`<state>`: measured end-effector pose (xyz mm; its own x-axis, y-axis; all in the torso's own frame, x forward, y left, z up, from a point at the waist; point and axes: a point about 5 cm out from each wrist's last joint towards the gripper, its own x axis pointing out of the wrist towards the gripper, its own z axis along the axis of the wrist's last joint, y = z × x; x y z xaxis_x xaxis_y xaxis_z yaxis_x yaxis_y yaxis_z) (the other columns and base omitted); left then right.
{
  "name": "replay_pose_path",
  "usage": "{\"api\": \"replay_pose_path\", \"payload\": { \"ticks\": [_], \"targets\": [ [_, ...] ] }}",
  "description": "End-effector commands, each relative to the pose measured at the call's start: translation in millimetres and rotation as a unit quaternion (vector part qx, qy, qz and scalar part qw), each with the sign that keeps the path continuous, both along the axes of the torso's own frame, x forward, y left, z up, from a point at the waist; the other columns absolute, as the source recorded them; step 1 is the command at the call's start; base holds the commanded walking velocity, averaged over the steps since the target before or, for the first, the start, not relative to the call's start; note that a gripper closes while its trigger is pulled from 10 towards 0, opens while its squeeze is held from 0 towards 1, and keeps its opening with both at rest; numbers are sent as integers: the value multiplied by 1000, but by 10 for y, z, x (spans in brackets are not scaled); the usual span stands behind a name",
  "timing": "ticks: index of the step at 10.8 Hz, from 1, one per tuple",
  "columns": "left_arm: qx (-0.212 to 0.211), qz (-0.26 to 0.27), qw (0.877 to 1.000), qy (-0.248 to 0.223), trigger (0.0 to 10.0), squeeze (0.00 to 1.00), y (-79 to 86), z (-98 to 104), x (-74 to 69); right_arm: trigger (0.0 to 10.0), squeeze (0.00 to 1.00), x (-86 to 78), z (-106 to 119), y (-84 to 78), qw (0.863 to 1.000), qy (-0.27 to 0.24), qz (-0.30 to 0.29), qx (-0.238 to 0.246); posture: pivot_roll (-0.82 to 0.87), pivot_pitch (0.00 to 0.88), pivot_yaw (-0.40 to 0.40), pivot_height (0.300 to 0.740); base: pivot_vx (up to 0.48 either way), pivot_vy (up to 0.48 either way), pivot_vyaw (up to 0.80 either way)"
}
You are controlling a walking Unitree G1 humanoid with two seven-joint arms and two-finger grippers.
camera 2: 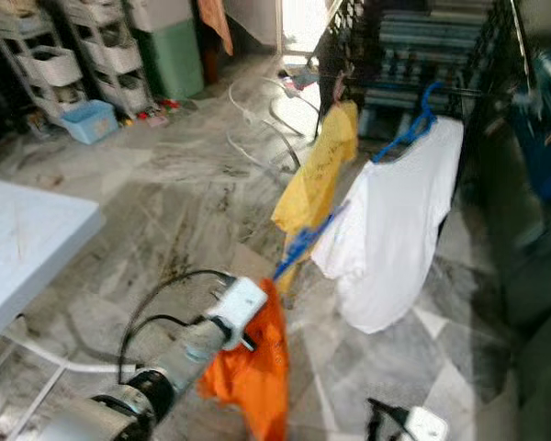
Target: Hang hanger
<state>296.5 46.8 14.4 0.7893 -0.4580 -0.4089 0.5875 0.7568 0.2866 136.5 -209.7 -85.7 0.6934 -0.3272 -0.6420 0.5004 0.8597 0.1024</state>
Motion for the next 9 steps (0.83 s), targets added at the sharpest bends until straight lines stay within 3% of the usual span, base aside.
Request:
{"api": "replay_pose_path", "payload": {
  "ticks": [1,3,6,9],
  "targets": [
    [-13,-4,999,-29,10000,0,-58,133,90,10000,0,17,2,9,1000,1,2,0,-112,14,43,740,0,0,0],
    [20,1,1000,-9,10000,0,37,21,38,10000,0,11,8,-10,1000,-1,0,-4,-115,7,41,740,0,0,0],
    [30,20,999,3,10000,0,234,12,93,10000,0,-62,74,-171,998,-44,-37,-19,-120,3,44,740,0,0,0],
    [49,37,998,24,10000,0,382,-39,94,10000,0,-45,93,-127,997,-61,-40,-15,-119,0,45,740,0,0,0]
  ]
}}
